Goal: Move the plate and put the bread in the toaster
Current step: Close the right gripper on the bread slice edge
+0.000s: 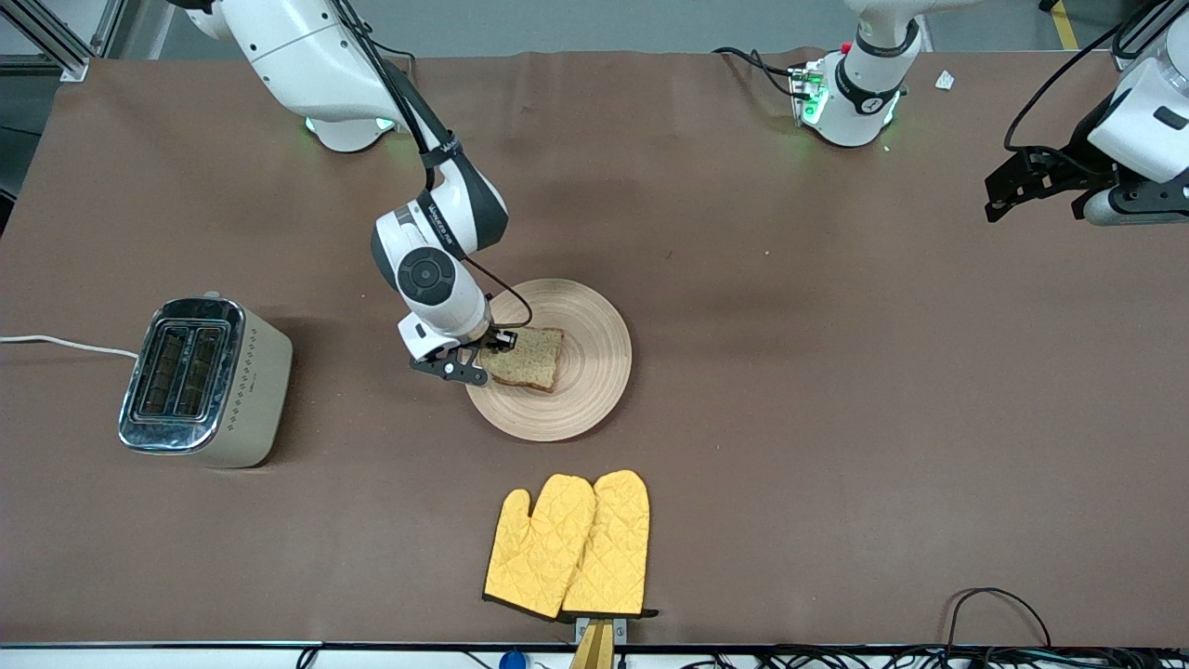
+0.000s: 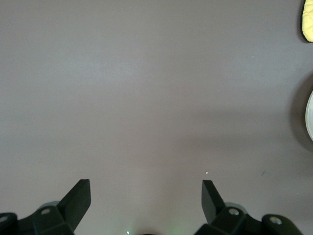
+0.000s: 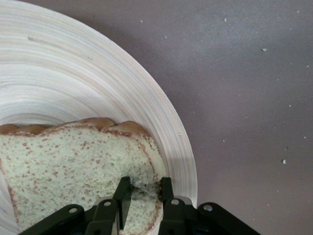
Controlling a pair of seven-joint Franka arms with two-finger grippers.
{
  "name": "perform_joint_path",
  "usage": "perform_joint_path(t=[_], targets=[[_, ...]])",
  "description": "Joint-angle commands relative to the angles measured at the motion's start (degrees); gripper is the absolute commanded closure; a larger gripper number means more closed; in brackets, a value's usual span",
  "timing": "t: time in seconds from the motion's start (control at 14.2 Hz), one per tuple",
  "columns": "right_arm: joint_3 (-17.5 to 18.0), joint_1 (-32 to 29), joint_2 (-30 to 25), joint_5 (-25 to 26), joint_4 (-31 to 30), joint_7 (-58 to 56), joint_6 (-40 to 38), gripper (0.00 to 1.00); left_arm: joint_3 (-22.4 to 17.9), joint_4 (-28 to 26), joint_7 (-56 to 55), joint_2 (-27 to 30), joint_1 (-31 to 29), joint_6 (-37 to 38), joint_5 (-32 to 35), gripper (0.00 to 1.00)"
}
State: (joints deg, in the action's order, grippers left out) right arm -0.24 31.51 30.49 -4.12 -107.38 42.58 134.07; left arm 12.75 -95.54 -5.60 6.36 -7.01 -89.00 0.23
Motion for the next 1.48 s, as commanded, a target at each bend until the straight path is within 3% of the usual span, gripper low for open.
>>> perform_joint_path(t=[0.0,0.21,0.63,1.19,1.41], targets=[[-0.64,0.84,0.98,1.31,0.95,1.89,0.49,0.67,0.08,-0.09,0.68,-0.38,-0.46,-0.65,-0.58,0.00],[-0.64,0.75,0.98,1.31,0.95,1.89,0.84,0.81,0.17,0.70,0.68,-0.64,-0.55,-0.74,-0.67,0.00],[-0.64,0.84,1.50,1.22,0.69,2.68,2.95,0.95,0.08,1.05,0.68,-1.70,-0.46,-0.83,-0.40,0.00],[-0.73,1.36,1.42,1.22,1.30,3.21,1.38,1.00,0.08,1.40,0.59,-2.31,-0.46,-1.18,-0.14,0.00],[-1.08,1.28,0.89,1.31,6.55,3.73,-9.58,1.00,0.08,1.40,0.50,-2.31,-0.46,-1.18,-0.14,0.00]])
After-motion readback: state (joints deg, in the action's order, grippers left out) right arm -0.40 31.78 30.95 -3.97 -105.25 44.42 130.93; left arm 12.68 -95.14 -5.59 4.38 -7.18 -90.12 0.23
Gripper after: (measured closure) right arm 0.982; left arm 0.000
